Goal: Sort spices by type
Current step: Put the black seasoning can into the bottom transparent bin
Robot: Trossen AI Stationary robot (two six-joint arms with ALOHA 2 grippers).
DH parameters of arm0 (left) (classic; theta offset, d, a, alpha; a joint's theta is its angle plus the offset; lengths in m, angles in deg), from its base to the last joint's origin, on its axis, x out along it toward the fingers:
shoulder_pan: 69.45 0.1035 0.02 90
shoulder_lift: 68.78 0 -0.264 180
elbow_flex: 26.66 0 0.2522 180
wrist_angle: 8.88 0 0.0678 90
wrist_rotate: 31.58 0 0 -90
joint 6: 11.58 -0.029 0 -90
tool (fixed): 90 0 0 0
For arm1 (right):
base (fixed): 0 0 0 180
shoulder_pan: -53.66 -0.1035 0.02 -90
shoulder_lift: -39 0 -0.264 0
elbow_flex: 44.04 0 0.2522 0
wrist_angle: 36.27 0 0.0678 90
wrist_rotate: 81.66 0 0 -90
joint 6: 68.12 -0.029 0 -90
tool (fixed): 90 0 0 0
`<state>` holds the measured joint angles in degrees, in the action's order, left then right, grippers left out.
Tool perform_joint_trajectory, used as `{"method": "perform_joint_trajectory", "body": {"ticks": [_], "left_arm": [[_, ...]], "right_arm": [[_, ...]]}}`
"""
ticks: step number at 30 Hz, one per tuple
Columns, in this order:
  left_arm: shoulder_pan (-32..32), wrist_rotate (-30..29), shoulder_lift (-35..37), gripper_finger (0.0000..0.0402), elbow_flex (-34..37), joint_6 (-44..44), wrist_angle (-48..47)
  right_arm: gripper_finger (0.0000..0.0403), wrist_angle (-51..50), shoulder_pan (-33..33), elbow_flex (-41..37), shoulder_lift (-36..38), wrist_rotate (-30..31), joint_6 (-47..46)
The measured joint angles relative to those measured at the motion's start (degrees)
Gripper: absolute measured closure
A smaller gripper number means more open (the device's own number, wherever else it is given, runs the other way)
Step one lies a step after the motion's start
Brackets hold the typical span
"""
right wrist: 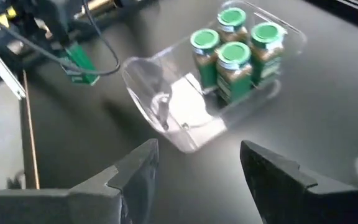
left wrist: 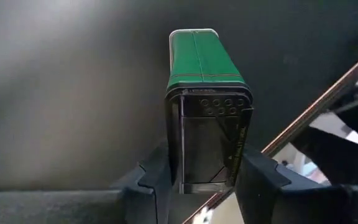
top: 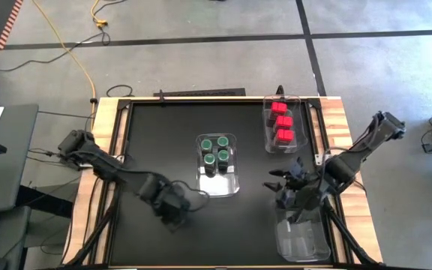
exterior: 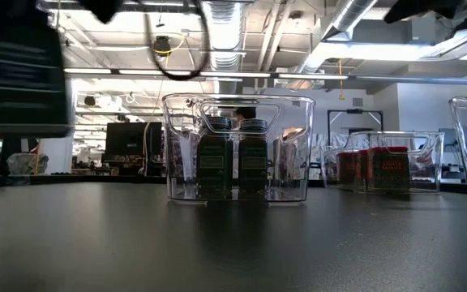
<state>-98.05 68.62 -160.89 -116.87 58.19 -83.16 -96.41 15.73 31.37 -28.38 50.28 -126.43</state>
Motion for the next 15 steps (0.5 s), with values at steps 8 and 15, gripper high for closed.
{"method": "perform_joint_trajectory", "body": {"ticks": [8, 15], "left_arm": [[4.3, -0.6, -17.6, 0.0279, -22.8, -4.8, -9.8], [4.1, 0.1, -33.6, 0.0279, -43.4, -2.7, -17.1]], "right_arm": [[0.0147, -8.1, -0.6, 0.0, 7.6, -2.3, 7.4], [0.0147, -13.5, -2.0, 0.0, 13.4, -3.2, 9.4]]}}
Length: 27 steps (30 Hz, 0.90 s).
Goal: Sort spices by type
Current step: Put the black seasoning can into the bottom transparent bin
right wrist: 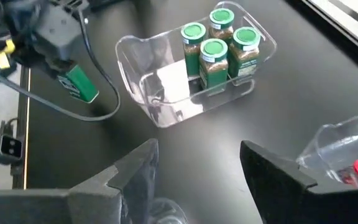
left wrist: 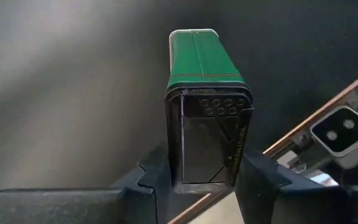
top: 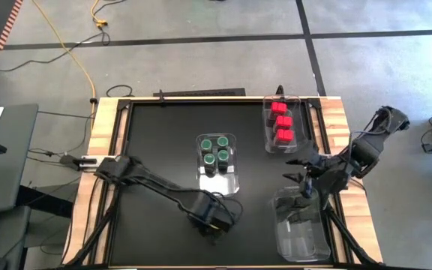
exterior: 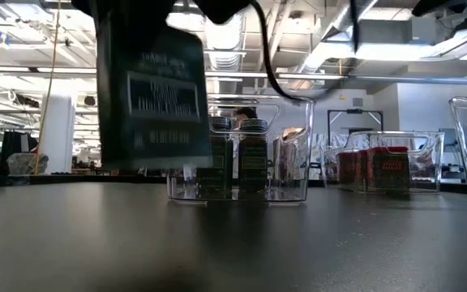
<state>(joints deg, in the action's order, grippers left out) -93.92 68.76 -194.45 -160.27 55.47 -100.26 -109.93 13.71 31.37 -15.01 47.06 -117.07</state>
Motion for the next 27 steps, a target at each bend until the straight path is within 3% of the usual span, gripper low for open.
{"method": "perform_joint_trajectory", "body": {"ticks": [9, 20, 27], "left_arm": [[-1.8, 7.3, -12.4, 0.0259, -12.6, 7.2, -1.6], [-2.2, 7.2, -11.8, 0.0249, -12.8, 19.1, -3.6], [-2.2, 6.9, -11.9, 0.0247, -12.8, 20.8, -3.7]], "right_arm": [[0.0147, -3.5, -2.2, 0.0, 3.5, 0.0, 0.1], [0.0147, -5.0, -4.4, 0.0, 3.5, 0.0, 0.1], [0.0147, -5.9, -4.3, 0.0, 3.5, 0.0, -0.1]]}}
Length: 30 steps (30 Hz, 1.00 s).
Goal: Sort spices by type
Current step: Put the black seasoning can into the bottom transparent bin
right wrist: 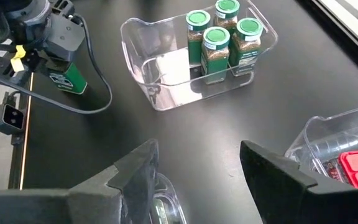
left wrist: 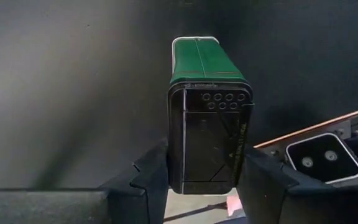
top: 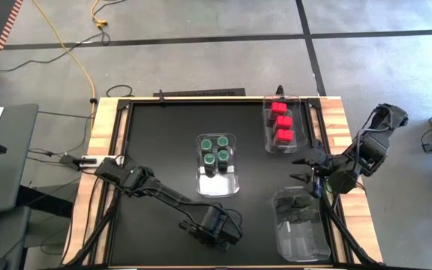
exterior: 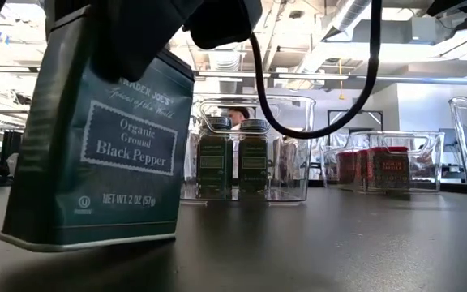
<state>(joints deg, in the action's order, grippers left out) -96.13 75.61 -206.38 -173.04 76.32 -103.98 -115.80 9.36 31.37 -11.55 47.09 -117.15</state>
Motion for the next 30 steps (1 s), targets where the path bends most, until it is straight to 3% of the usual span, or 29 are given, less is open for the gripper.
{"method": "perform_joint_trajectory", "body": {"ticks": [13, 23, 30], "left_arm": [[0.0, -7.1, 0.0, 0.0242, 0.0, 4.1, 0.5], [0.0, -7.2, 0.0, 0.0172, 0.0, 3.9, 1.4], [-0.1, -9.0, 0.7, 0.0164, -2.4, 2.7, 0.1]], "right_arm": [[0.0147, -0.5, 0.0, 0.0, 0.0, 0.0, 0.0], [0.0147, -1.5, 0.0, 0.0, 0.0, 0.0, 0.0], [0.0147, -1.5, 0.0, 0.0, 0.0, 0.0, 0.1]]}}
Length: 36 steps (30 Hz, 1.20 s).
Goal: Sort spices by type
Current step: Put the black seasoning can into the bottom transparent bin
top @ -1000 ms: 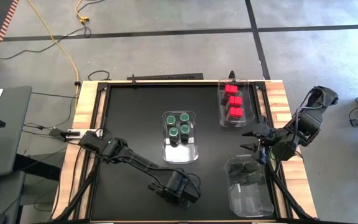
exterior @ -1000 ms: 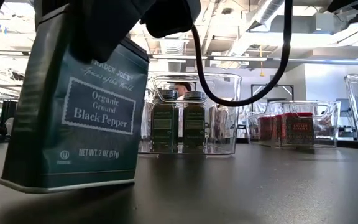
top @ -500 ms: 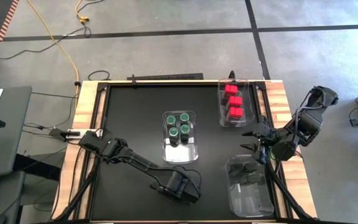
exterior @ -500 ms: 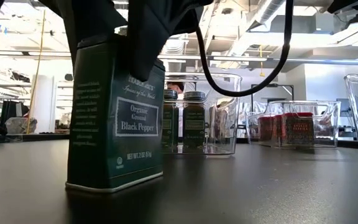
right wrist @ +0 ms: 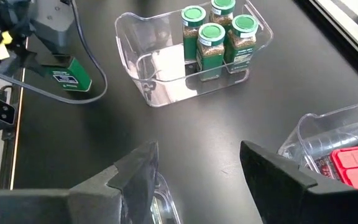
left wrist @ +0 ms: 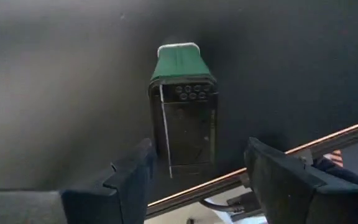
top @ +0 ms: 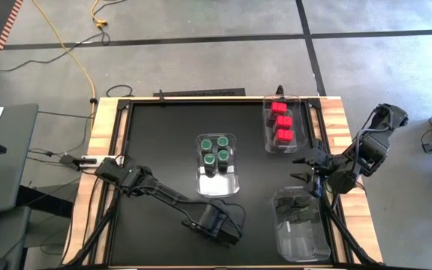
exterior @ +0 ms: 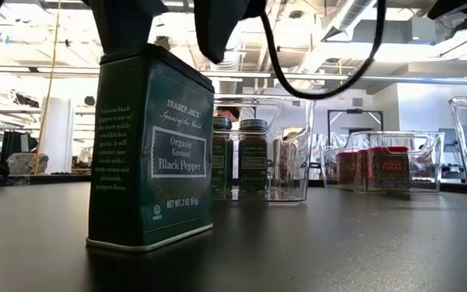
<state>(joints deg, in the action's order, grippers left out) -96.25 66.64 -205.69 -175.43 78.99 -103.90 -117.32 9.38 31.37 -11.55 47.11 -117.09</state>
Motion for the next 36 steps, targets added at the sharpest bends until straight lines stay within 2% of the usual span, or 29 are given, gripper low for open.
{"method": "perform_joint_trajectory", "body": {"ticks": [8, 13, 15, 17, 22, 24, 26, 31, 33, 36], "left_arm": [[-0.5, -5.8, 4.3, 0.0164, 0.6, -4.9, -0.5], [-0.7, -5.4, 7.8, 0.0164, 0.6, -24.0, -2.2], [-1.2, -7.1, 9.1, 0.0164, 0.6, -27.9, -3.5], [-2.1, -13.4, 9.6, 0.0164, 0.6, -31.5, -5.4], [-4.3, -35.2, 9.5, 0.0164, 0.6, -40.9, -6.3], [-4.4, -40.2, 9.6, 0.0164, 0.7, -43.4, -7.4], [-3.9, -41.6, 10.1, 0.0164, 1.7, -47.4, -7.6], [-1.5, -42.6, 15.1, 0.0164, 9.8, -57.3, -2.3], [-0.8, -42.5, 19.6, 0.0164, 16.7, -60.6, 2.0], [-0.1, -42.1, 29.2, 0.0164, 31.5, -63.3, 11.9]], "right_arm": [[0.0147, 0.1, 0.0, 0.0, 0.0, 0.0, -0.5], [0.0147, 0.9, 0.0, 0.0, -0.3, 0.0, -0.5], [0.0147, 1.3, 0.2, 0.0, -0.9, 0.0, -0.5], [0.0147, 2.1, 0.2, 0.0, -1.8, 0.0, -0.5], [0.0147, 5.6, 0.2, 0.0, -4.5, 0.0, -0.4], [0.0147, 7.5, 0.2, 0.0, -5.9, 0.1, -0.2], [0.0147, 9.3, 0.6, 0.0, -7.3, 0.1, -0.1], [0.0147, 13.6, 2.3, 0.0, -10.7, 0.1, 0.0], [0.0147, 15.3, 3.0, 0.0, -11.9, 0.1, 0.0], [0.0147, 17.8, 4.0, 0.0, -13.7, 0.1, 0.0]]}}
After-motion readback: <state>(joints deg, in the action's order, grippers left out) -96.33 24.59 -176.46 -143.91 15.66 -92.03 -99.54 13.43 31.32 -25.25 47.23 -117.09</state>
